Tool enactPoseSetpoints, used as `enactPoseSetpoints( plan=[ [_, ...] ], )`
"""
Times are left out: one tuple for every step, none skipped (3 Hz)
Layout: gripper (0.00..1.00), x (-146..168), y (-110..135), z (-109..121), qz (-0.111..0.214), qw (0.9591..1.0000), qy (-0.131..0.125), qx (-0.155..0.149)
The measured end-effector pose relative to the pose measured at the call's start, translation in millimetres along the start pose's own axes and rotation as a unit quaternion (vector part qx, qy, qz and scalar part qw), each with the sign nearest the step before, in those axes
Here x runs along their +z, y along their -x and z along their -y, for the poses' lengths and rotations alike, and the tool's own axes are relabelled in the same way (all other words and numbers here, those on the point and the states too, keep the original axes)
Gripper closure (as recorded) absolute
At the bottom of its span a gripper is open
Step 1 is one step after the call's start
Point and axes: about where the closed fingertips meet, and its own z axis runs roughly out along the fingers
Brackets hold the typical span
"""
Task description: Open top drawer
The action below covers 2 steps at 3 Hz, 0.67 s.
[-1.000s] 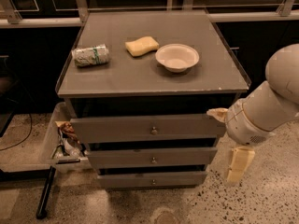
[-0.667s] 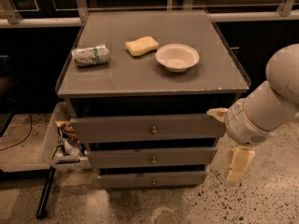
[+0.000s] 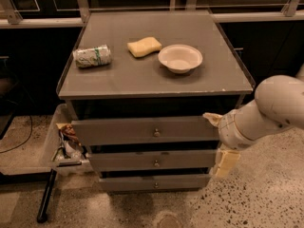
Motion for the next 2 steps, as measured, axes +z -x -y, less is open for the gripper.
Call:
enactPoseSetpoints(
  plan=[
    [0.00, 34.5, -17.6, 26.6, 0.019, 0.9987, -0.044, -0.017],
    [0.00, 56.5, -40.4, 51.3, 0.026, 0.9958, -0.081, -0.034]
  ],
)
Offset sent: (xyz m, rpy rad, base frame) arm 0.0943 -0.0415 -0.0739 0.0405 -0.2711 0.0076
